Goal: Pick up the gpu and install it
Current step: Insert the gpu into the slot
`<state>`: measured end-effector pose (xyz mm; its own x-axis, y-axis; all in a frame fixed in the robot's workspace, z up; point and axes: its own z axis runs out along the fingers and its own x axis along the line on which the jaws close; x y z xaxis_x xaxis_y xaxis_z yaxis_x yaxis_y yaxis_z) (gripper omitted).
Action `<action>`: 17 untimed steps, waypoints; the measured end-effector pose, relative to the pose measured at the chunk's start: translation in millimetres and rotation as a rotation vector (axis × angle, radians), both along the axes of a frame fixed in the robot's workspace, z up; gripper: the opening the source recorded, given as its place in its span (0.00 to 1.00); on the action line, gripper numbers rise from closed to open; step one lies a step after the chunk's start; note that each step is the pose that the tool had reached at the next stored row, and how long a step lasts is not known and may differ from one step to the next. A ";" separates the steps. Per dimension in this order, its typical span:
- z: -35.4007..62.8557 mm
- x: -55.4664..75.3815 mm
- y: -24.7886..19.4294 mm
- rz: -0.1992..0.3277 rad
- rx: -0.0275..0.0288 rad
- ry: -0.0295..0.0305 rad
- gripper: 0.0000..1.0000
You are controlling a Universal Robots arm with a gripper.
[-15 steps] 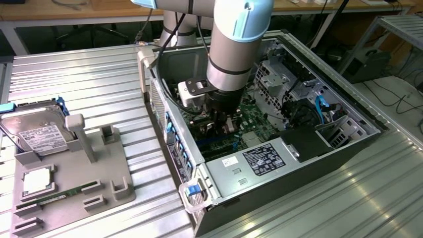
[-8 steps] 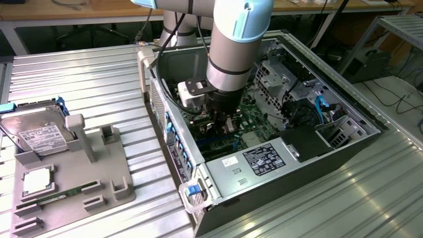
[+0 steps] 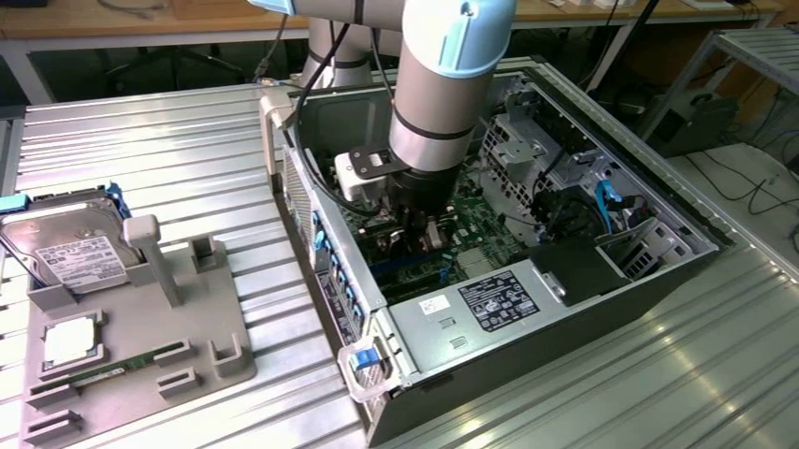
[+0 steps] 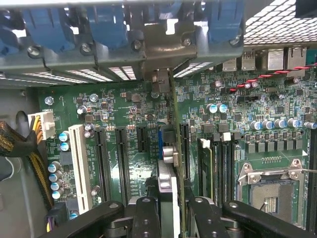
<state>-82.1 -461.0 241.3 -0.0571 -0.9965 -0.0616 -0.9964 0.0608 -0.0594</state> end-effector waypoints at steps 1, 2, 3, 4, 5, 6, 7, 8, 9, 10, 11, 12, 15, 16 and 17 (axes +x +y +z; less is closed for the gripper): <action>0.0 0.0 0.0 0.000 -0.0001 0.0000 0.28; 0.1 -0.1 0.0 0.000 -0.0001 0.0001 0.28; 0.2 -0.1 -0.2 0.000 -0.0003 0.0002 0.28; 0.1 -0.2 -0.5 -0.001 -0.0003 0.0002 0.28; 0.1 -0.1 -0.8 -0.002 -0.0002 0.0002 0.28; 0.1 -0.1 -0.8 -0.003 -0.0002 0.0001 0.28; 0.1 0.0 -0.8 -0.003 -0.0002 0.0001 0.28; 0.1 0.0 -0.9 -0.004 -0.0002 0.0001 0.28; 0.0 -0.1 -1.0 -0.005 -0.0001 0.0001 0.28; -0.1 -0.1 -1.1 -0.006 -0.0001 0.0001 0.28; -0.1 0.0 -1.2 -0.008 -0.0001 0.0001 0.28; -0.2 0.0 -1.2 -0.009 -0.0002 0.0001 0.28; -0.6 0.0 -1.3 -0.014 -0.0003 0.0002 0.28; -0.8 0.0 -1.3 -0.017 -0.0002 0.0002 0.28; -0.9 0.0 -1.3 -0.019 -0.0003 0.0002 0.28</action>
